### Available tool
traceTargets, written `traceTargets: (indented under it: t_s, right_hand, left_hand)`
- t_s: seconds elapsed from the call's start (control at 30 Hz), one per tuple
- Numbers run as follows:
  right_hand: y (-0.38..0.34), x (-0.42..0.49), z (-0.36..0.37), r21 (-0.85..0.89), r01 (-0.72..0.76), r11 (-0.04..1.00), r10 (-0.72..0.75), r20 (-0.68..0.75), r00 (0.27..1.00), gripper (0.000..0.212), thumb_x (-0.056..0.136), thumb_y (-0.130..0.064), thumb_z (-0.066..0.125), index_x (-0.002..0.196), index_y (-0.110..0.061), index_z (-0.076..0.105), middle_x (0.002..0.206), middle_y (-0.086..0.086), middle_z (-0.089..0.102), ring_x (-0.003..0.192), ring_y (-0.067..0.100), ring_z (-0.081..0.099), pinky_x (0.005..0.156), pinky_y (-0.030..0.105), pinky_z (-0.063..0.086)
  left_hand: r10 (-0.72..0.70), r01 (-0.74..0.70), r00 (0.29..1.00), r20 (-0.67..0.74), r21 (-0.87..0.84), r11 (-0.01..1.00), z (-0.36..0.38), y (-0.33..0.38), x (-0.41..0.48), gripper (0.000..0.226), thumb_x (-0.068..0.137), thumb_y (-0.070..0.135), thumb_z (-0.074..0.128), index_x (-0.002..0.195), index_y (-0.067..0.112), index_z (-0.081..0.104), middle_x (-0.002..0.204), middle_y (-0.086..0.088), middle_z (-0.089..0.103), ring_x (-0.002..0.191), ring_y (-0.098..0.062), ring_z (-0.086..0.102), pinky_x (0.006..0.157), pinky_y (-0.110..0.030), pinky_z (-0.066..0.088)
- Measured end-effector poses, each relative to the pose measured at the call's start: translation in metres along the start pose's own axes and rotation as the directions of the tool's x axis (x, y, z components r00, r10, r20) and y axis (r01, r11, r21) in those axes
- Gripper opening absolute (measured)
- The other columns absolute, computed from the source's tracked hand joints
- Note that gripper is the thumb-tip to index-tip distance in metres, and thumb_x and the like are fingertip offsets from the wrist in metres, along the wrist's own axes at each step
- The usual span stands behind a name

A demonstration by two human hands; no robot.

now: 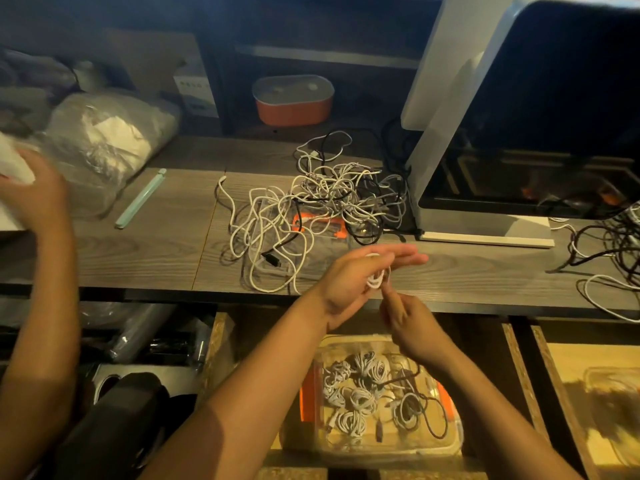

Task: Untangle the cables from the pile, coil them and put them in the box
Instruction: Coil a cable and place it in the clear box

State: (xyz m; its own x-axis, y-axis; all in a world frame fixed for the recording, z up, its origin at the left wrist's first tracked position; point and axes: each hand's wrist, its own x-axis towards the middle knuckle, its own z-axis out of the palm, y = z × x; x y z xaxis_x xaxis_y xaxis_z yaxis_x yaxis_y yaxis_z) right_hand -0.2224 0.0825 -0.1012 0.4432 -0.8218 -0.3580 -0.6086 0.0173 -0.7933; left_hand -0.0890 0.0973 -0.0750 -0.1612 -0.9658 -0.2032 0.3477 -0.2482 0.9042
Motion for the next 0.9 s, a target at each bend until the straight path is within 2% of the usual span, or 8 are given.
traceTargets:
  t_s: [0.1, 0.17, 0.23, 0.3, 0.43, 0.57, 0.73, 0.9]
  right_hand:
    - [-0.009, -0.001, 0.011, -0.028, 0.015, 0.999, -0.013, 0.08, 0.997, 0.043, 0.1, -0.043, 0.034, 0.075, -0.013, 0.054, 0.063, -0.006, 0.052, 0.053, 0.007, 0.046, 0.054, 0.028, 0.038]
    - [-0.013, 0.0, 0.015, -0.133, 0.09, 0.987, -0.072, 0.134, 0.988, 0.022, 0.099, -0.029, 0.045, 0.098, -0.014, 0.06, 0.088, -0.001, 0.064, 0.077, 0.011, 0.059, 0.07, 0.033, 0.049]
    - [-0.02, 0.0, 0.015, -0.17, 0.133, 0.976, -0.109, 0.143, 0.984, 0.018, 0.095, -0.02, 0.049, 0.109, -0.016, 0.059, 0.105, 0.002, 0.066, 0.086, 0.013, 0.062, 0.077, 0.033, 0.052]
    - [-0.025, -0.002, 0.006, -0.173, 0.114, 0.978, -0.085, 0.165, 0.983, 0.018, 0.094, -0.018, 0.05, 0.109, -0.015, 0.06, 0.102, 0.003, 0.066, 0.072, 0.013, 0.063, 0.067, 0.035, 0.056]
    - [-0.028, -0.004, -0.024, -0.222, 0.068, 0.973, -0.011, 0.245, 0.969, 0.012, 0.095, -0.019, 0.053, 0.099, -0.013, 0.063, 0.086, 0.002, 0.062, 0.064, 0.012, 0.061, 0.058, 0.03, 0.056]
    - [-0.027, 0.003, -0.046, -0.381, 0.085, 0.921, 0.003, 0.225, 0.974, 0.011, 0.092, -0.026, 0.058, 0.082, -0.031, 0.06, 0.084, -0.008, 0.064, 0.077, 0.007, 0.061, 0.065, 0.022, 0.049]
    - [-0.027, 0.009, -0.058, -0.435, 0.028, 0.9, 0.058, 0.182, 0.982, 0.005, 0.088, -0.023, 0.063, 0.087, -0.021, 0.068, 0.086, -0.005, 0.064, 0.081, 0.01, 0.06, 0.071, 0.025, 0.052]
    - [-0.013, 0.014, -0.073, -0.49, -0.008, 0.872, 0.036, 0.048, 0.998, 0.012, 0.094, -0.02, 0.056, 0.097, -0.018, 0.067, 0.089, -0.006, 0.061, 0.079, 0.005, 0.055, 0.068, 0.019, 0.046]
  left_hand:
    - [0.047, -0.056, 0.975, -0.215, -0.033, 0.998, 0.007, 0.003, 0.011, 0.025, 0.102, 0.016, 0.034, 0.098, 0.016, 0.059, 0.07, 0.004, 0.056, 0.071, -0.013, 0.056, 0.073, -0.027, 0.046]
    - [0.143, -0.094, 0.931, -0.336, 0.157, 0.983, 0.006, 0.0, 0.02, 0.02, 0.101, 0.022, 0.039, 0.091, 0.018, 0.056, 0.064, 0.006, 0.043, 0.058, -0.007, 0.041, 0.056, -0.022, 0.035]
    - [0.319, -0.123, 0.902, -0.29, 0.536, 0.835, 0.001, -0.009, 0.026, 0.017, 0.1, 0.027, 0.043, 0.092, 0.017, 0.055, 0.072, 0.007, 0.046, 0.065, -0.007, 0.043, 0.06, -0.023, 0.033]
    - [0.432, -0.165, 0.888, -0.158, 0.767, 0.621, -0.007, -0.018, 0.03, 0.022, 0.099, 0.028, 0.043, 0.098, 0.014, 0.059, 0.087, 0.003, 0.048, 0.084, -0.012, 0.048, 0.072, -0.025, 0.035]
    - [0.281, -0.016, 0.953, -0.111, 0.91, 0.414, -0.035, -0.018, 0.029, 0.031, 0.098, 0.037, 0.044, 0.106, 0.018, 0.066, 0.095, 0.001, 0.051, 0.091, -0.017, 0.051, 0.074, -0.031, 0.039]
    - [0.146, 0.048, 0.984, -0.101, 0.944, 0.327, -0.043, -0.023, 0.02, 0.041, 0.094, 0.051, 0.04, 0.11, 0.022, 0.065, 0.105, -0.003, 0.06, 0.099, -0.021, 0.055, 0.074, -0.03, 0.037]
    - [0.013, 0.059, 0.998, -0.062, 0.989, 0.134, -0.03, -0.025, 0.012, 0.064, 0.081, 0.068, 0.049, 0.131, 0.027, 0.05, 0.125, -0.001, 0.055, 0.112, -0.021, 0.051, 0.084, -0.034, 0.04]
    - [0.006, 0.04, 0.999, -0.04, 0.998, -0.056, -0.03, -0.028, 0.016, 0.031, 0.088, 0.021, 0.053, 0.117, 0.023, 0.064, 0.108, -0.007, 0.066, 0.098, -0.028, 0.06, 0.071, -0.032, 0.044]
